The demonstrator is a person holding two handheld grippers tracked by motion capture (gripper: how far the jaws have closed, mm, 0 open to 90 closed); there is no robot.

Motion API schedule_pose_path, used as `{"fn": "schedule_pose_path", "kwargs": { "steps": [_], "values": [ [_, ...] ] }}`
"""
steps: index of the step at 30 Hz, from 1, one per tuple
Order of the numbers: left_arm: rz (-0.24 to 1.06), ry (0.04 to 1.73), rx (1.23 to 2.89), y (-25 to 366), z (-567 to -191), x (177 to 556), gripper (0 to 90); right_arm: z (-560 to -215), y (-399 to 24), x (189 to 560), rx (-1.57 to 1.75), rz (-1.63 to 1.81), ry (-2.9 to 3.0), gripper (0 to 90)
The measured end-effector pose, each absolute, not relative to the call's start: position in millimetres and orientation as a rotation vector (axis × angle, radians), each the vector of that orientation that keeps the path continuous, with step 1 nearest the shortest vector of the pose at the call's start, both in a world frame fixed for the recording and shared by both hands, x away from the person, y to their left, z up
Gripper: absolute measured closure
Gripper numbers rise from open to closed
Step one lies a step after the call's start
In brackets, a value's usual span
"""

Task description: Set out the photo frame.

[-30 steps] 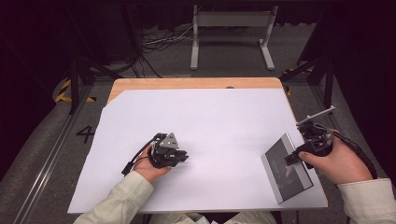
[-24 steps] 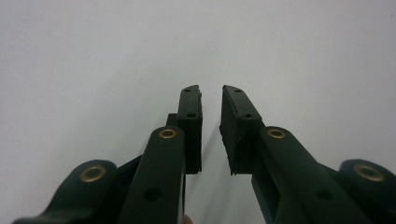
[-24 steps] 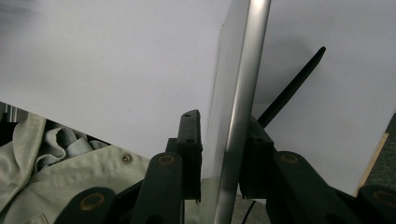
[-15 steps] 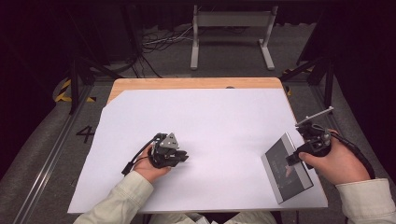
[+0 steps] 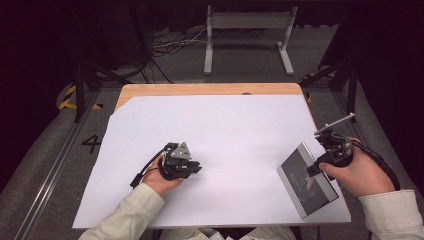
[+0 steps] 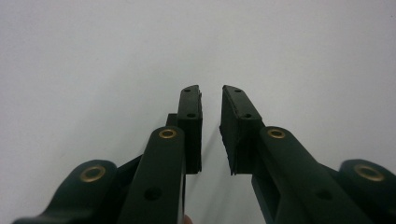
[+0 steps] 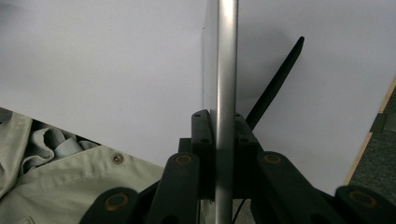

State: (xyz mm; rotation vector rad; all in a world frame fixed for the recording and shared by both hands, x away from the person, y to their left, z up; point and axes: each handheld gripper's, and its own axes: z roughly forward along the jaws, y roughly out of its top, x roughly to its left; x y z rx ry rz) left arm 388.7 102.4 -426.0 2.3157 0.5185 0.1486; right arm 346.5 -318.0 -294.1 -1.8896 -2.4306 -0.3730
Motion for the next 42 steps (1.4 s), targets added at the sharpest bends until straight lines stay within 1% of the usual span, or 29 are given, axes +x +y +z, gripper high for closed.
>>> {"fn": "schedule_pose_path", "kwargs": {
  "steps": [7, 19, 32, 42],
  "values": [
    [0.157, 0.535, 2.307, 107.3, -425.8, 387.4, 78.5, -287.6, -313.0, 350.4, -1.856, -0.366, -2.483, 83.7],
    [0.184, 0.587, 2.291, 122.9, -425.6, 383.3, 78.6, -267.6, -294.7, 367.4, -1.693, -0.39, -2.641, 83.7],
    [0.206, 0.648, 2.267, 142.8, -425.1, 378.1, 78.6, -246.5, -264.2, 391.6, -1.468, -0.398, -2.809, 83.8],
    [0.227, 0.705, 2.251, 159.1, -426.6, 370.6, 78.6, -239.2, -236.7, 409.2, -1.25, -0.383, -2.936, 83.8]
  ]
}}
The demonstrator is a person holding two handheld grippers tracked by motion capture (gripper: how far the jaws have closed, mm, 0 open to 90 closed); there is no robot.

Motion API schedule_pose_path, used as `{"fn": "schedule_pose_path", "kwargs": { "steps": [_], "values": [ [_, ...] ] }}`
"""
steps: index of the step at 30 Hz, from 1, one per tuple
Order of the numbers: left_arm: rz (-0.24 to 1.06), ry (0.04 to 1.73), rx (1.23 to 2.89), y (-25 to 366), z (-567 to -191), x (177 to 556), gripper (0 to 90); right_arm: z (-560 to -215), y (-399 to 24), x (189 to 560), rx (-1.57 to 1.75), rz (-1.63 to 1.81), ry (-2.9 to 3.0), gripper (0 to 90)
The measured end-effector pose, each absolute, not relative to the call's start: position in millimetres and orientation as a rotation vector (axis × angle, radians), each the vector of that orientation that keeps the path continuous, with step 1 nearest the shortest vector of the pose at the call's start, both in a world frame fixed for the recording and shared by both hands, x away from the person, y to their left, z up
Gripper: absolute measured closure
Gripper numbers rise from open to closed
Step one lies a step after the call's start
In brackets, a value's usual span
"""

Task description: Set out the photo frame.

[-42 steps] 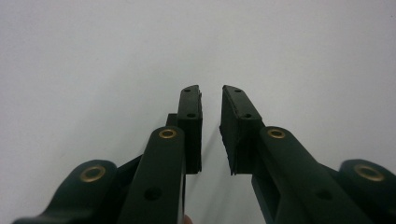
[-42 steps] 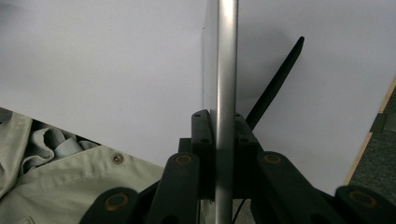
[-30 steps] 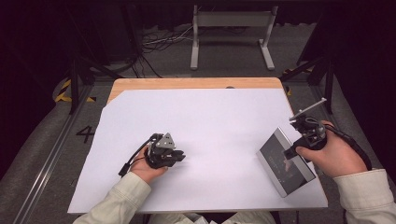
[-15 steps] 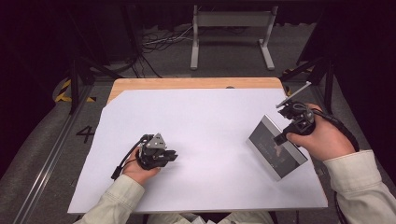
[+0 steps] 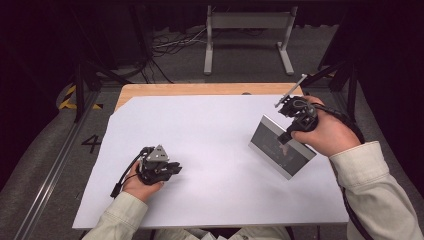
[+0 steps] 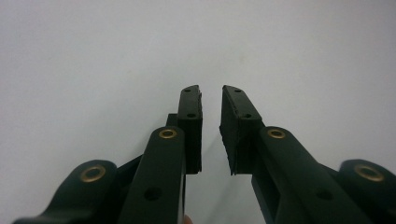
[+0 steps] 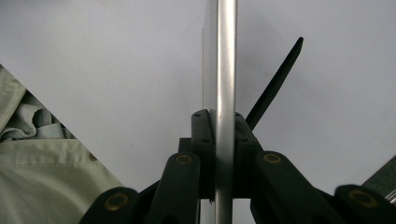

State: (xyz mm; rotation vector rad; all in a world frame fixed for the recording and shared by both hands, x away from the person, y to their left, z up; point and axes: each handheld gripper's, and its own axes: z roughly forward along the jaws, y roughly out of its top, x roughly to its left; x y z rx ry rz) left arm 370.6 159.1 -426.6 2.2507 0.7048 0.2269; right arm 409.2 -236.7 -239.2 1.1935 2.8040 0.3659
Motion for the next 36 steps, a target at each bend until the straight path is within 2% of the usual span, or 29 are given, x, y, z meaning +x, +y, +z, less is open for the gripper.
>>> {"fn": "schedule_pose_path", "kwargs": {
  "steps": [14, 36],
  "values": [
    [0.236, 0.753, 2.232, 170.8, -427.3, 364.6, 78.6, -235.2, -201.4, 432.6, 0.793, 0.358, 2.925, 83.8],
    [0.235, 0.736, 2.241, 169.7, -427.5, 367.8, 78.7, -246.6, -157.7, 451.2, 0.434, 0.327, 3.01, 83.7]
  ]
}}
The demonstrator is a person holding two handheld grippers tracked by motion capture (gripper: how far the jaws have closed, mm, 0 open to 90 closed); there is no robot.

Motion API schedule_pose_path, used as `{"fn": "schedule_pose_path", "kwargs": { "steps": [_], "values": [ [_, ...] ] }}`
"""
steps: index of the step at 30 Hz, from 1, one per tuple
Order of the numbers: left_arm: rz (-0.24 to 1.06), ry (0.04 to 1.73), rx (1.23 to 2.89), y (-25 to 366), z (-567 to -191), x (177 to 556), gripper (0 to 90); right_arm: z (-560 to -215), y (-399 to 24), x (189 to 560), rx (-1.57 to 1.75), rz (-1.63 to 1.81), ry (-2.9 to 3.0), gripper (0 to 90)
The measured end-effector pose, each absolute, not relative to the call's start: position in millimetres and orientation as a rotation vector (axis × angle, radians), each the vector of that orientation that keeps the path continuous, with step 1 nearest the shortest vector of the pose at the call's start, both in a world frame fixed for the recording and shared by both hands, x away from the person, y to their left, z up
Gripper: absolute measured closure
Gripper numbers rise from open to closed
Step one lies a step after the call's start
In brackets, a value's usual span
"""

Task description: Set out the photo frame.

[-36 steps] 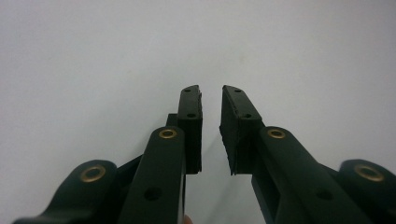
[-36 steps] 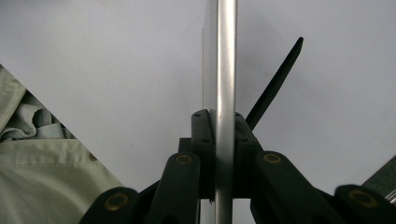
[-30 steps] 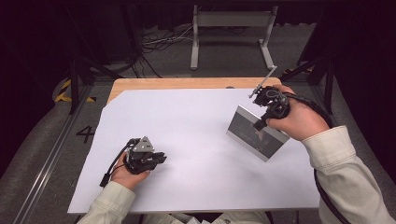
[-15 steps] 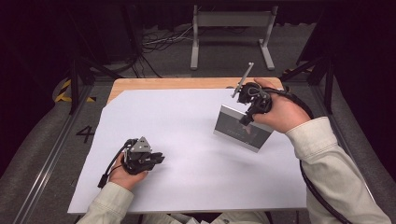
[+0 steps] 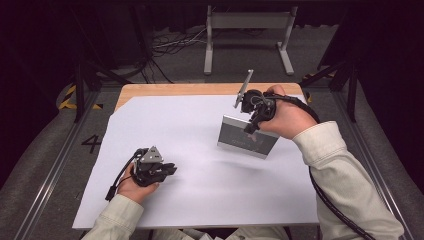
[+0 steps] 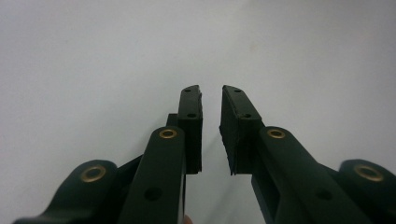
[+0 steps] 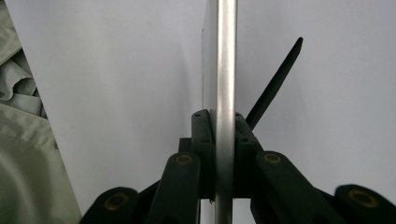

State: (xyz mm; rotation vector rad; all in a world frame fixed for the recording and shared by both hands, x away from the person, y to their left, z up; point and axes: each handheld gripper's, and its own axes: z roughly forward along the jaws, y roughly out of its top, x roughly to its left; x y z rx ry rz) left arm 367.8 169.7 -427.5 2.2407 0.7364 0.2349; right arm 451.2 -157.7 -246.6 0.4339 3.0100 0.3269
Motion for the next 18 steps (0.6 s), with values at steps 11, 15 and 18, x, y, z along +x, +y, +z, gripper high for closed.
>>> {"fn": "schedule_pose_path", "kwargs": {
  "steps": [11, 15, 18],
  "values": [
    [0.23, 0.731, 2.244, 168.5, -428.0, 369.3, 78.7, -260.9, -146.6, 457.4, 0.235, 0.256, 3.063, 83.7],
    [0.23, 0.733, 2.241, 167.6, -428.4, 369.8, 78.7, -265.2, -144.0, 459.0, 0.157, 0.242, 3.08, 83.7],
    [0.227, 0.73, 2.243, 167.0, -428.6, 370.2, 78.7, -268.0, -142.4, 458.8, 0.125, 0.213, 3.09, 83.7]
  ]
}}
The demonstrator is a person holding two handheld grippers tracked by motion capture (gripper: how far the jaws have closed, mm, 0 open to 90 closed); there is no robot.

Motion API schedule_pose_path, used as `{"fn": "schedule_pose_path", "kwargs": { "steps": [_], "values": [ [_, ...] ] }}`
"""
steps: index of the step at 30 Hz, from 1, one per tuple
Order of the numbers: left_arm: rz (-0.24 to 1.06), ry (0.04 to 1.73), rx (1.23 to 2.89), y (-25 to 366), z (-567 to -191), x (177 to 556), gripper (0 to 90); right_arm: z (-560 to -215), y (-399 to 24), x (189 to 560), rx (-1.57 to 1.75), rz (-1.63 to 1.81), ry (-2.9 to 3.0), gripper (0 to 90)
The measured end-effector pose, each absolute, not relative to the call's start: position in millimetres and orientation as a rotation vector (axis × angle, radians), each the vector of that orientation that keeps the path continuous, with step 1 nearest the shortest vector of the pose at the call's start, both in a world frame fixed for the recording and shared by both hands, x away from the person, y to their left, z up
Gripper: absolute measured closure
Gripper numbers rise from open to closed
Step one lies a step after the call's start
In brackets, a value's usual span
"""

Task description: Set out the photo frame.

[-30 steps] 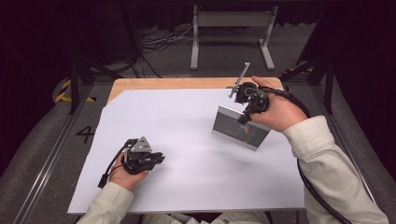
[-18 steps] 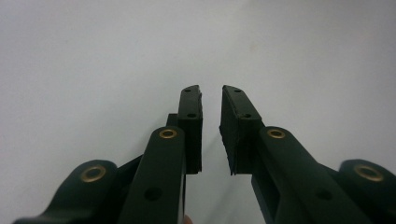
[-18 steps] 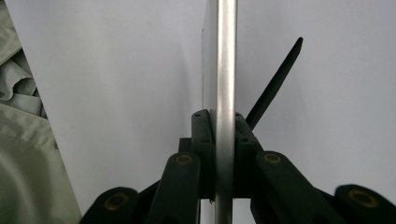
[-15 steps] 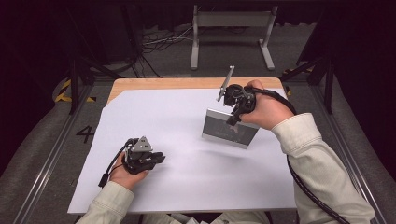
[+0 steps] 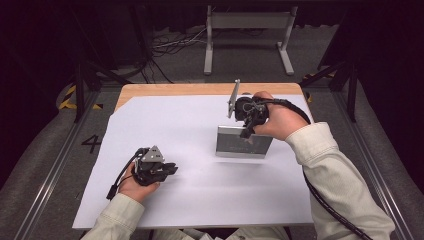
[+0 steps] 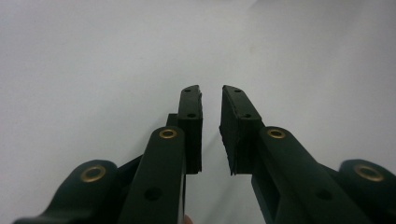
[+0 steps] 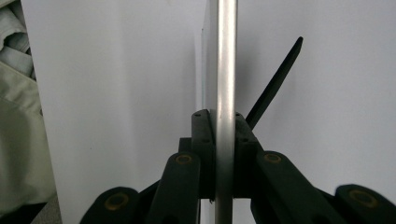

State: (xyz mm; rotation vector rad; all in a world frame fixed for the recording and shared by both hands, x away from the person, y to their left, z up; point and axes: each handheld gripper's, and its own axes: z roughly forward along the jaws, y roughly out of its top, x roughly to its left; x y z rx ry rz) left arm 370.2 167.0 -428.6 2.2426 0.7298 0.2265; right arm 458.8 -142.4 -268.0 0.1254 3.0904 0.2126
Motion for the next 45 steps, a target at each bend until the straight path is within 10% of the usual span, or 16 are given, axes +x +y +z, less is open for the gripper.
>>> {"fn": "schedule_pose_path", "kwargs": {
  "steps": [29, 45],
  "values": [
    [0.223, 0.725, 2.245, 165.2, -429.2, 371.2, 78.6, -282.4, -142.0, 467.3, 0.096, 0.187, 3.116, 82.1],
    [0.218, 0.722, 2.247, 164.8, -429.1, 371.7, 78.5, -282.5, -149.2, 476.1, 0.197, 0.259, 2.998, 57.9]
  ]
}}
